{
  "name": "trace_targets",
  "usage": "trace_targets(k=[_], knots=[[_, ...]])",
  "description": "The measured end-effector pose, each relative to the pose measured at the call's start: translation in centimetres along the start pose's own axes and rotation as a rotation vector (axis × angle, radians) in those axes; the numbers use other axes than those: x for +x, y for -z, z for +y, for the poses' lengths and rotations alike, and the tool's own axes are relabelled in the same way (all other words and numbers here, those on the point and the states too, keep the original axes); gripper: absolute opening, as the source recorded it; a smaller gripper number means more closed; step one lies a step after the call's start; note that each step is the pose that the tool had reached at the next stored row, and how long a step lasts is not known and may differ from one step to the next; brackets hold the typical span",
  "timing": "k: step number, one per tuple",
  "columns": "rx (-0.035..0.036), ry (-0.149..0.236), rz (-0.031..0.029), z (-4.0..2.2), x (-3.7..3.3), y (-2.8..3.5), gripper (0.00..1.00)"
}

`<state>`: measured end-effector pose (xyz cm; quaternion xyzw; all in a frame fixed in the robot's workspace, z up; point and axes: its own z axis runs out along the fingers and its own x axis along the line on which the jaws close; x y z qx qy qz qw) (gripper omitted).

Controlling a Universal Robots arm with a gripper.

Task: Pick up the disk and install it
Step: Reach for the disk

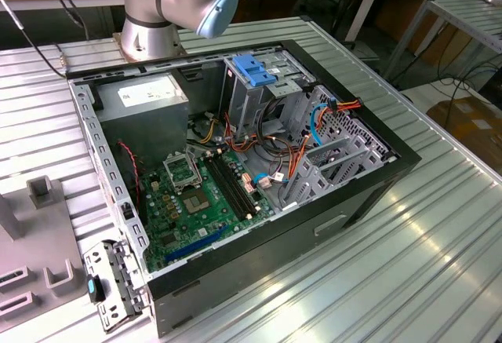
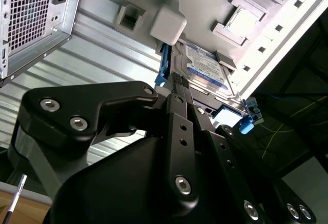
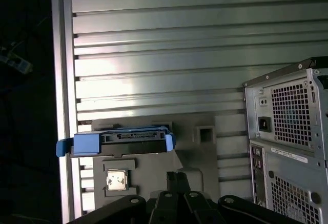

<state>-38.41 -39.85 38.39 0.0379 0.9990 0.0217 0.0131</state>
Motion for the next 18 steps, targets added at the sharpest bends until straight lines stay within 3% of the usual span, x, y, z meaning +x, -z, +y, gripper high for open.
trace_targets(k=[9,11,13,14,15,16,18], knots=[[-0.0001,0.000,-0.0001,-0.08,0.96,-0.05,0.11],[0.0000,0.000,0.0000,-0.11,1.44,-0.06,0.11],[0.0000,0.000,0.0000,-0.27,4.08,-0.14,0.11],[0.0000,0.000,-0.0001,0.01,4.80,-0.18,0.11],[0.0114,0.000,-0.0008,1.03,5.72,-0.30,0.11],[0.0148,0.000,-0.0011,1.21,6.28,-0.38,0.11],[0.0149,0.000,-0.0011,1.20,6.61,-0.39,0.11]])
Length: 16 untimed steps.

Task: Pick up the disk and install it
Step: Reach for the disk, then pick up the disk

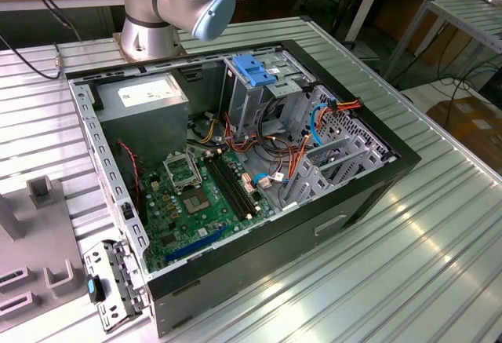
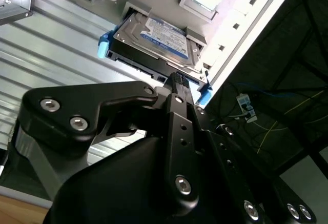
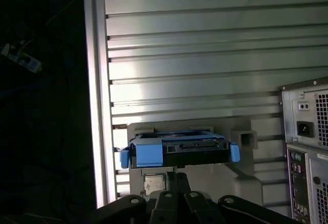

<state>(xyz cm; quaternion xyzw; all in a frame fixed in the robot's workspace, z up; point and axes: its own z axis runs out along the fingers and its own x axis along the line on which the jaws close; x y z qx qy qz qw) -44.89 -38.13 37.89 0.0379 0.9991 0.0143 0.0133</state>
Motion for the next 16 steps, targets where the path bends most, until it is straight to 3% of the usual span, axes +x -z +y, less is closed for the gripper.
trace_targets(k=[7,16], knots=[[-0.0001,0.000,0.0000,-0.04,1.12,-0.02,0.11],[-0.0001,0.000,0.0000,-0.04,1.21,-0.02,0.11]])
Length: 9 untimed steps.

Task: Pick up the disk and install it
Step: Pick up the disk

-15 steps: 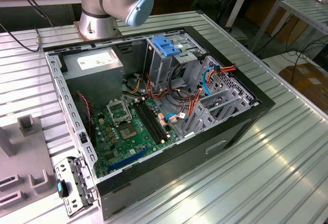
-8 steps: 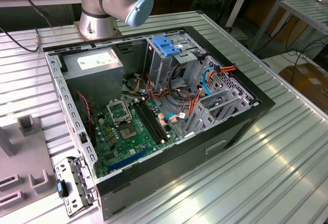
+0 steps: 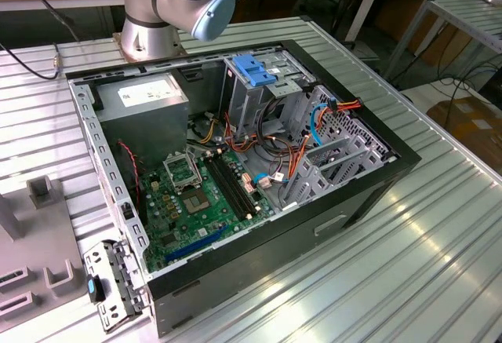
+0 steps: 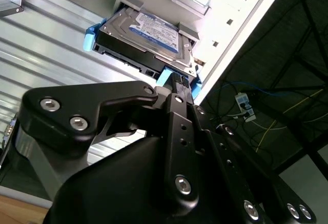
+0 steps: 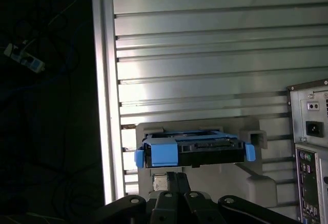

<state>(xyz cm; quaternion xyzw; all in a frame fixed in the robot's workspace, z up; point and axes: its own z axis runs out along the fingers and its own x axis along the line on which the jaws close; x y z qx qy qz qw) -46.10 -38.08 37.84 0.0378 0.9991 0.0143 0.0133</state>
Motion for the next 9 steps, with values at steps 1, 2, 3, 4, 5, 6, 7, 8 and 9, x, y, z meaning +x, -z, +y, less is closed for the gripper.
trace_targets(k=[1,2,3,4,5,6,7,8,9], knots=[[0.0000,0.000,0.0000,0.00,0.00,0.00,0.11],[0.0000,0.000,0.0000,0.00,0.00,0.00,0.11],[0.0000,0.000,-0.0001,0.00,0.00,0.00,0.11],[0.0000,0.000,0.0000,0.00,0.01,0.00,0.11],[0.0000,0.000,0.0000,0.00,0.01,0.00,0.11],[0.0000,0.000,0.0000,0.00,0.01,0.00,0.11],[-0.0001,0.003,0.0000,0.00,0.01,0.00,0.11],[-0.0002,0.007,0.0002,0.00,0.01,0.00,0.11],[-0.0004,0.016,0.0005,0.00,0.01,0.00,0.11]])
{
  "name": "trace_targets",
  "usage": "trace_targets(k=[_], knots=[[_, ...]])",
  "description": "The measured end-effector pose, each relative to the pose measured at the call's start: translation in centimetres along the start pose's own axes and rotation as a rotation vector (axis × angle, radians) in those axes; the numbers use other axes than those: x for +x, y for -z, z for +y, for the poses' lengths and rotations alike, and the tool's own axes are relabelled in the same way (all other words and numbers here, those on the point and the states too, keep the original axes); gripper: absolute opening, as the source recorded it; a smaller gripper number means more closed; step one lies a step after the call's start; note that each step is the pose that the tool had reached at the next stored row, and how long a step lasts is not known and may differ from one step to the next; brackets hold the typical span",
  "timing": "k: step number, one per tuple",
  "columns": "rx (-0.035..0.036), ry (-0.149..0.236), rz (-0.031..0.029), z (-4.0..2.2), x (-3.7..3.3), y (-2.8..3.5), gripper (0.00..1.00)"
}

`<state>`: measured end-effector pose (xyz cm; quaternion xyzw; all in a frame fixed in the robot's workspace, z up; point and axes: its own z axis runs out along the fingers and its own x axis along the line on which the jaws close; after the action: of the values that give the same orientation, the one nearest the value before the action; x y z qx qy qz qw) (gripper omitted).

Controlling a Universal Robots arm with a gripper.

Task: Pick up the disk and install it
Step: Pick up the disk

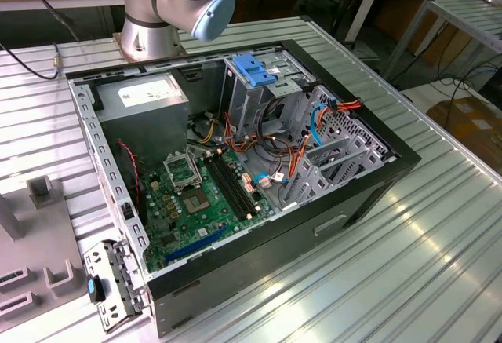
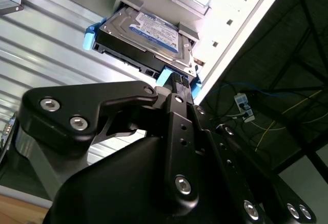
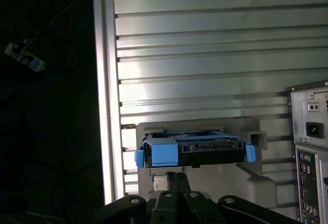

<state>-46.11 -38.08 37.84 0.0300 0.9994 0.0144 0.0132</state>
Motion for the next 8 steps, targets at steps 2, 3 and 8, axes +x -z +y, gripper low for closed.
trace_targets(k=[2,3,8], knots=[[-0.0003,0.014,0.0004,0.00,0.00,0.00,0.11],[-0.0006,0.023,0.0006,0.00,0.00,0.00,0.11],[-0.0017,0.068,0.0020,0.00,0.00,0.00,0.11]])
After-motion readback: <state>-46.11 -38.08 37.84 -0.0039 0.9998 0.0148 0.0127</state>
